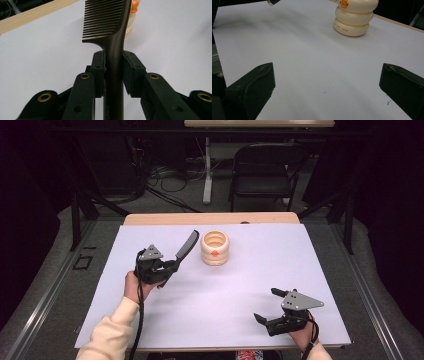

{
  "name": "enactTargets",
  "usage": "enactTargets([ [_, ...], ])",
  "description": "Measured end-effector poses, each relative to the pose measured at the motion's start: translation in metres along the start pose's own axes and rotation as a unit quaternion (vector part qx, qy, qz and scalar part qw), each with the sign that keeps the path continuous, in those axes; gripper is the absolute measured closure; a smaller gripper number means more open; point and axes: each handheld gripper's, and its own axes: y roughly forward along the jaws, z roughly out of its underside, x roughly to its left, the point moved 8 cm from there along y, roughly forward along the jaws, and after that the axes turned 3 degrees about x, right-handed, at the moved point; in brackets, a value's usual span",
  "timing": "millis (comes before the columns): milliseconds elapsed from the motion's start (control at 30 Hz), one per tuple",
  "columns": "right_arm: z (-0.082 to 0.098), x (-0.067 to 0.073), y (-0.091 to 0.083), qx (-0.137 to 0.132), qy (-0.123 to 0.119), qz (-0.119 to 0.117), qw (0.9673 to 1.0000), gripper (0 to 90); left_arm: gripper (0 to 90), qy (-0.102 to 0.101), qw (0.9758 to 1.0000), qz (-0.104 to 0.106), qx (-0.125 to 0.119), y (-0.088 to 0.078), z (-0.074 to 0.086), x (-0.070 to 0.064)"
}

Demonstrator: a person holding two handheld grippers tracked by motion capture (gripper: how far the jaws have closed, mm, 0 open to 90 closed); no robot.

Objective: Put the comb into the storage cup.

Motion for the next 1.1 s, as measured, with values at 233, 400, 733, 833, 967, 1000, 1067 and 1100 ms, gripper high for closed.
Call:
enactTargets([
  [233, 0.000, 0.001, 0.001, 0.003, -0.001, -0.001, 1.0000, 0.0, 72.2, -0.004, 0.9999, -0.004, -0.011, 0.001, -0.005, 0.001],
  [400, 0.001, 0.000, 0.001, 0.004, -0.001, 0.000, 1.0000, 0.0, 72.2, -0.009, 0.9997, -0.008, -0.022, 0.000, -0.008, 0.003],
  [733, 0.001, 0.000, 0.001, 0.004, -0.001, 0.001, 1.0000, 0.0, 72.2, -0.012, 0.9993, -0.007, -0.036, 0.001, -0.014, 0.001],
  [833, 0.001, 0.001, 0.001, 0.005, -0.001, 0.001, 1.0000, 0.0, 72.2, -0.013, 0.9991, -0.007, -0.041, 0.002, -0.018, -0.001],
  [967, 0.001, 0.001, 0.001, 0.005, -0.001, 0.001, 1.0000, 0.0, 72.2, -0.013, 0.9989, -0.006, -0.045, 0.003, -0.020, -0.002],
  [1000, 0.001, 0.001, 0.001, 0.005, -0.001, 0.002, 1.0000, 0.0, 72.2, -0.013, 0.9988, -0.003, -0.046, 0.004, -0.022, -0.003],
  [1067, 0.001, 0.001, 0.001, 0.005, -0.001, 0.002, 1.0000, 0.0, 72.3, -0.014, 0.9988, -0.003, -0.047, 0.004, -0.023, -0.003],
  [1100, 0.001, 0.001, 0.001, 0.005, -0.001, 0.002, 1.0000, 0.0, 72.3, -0.013, 0.9987, -0.003, -0.048, 0.004, -0.025, -0.004],
])
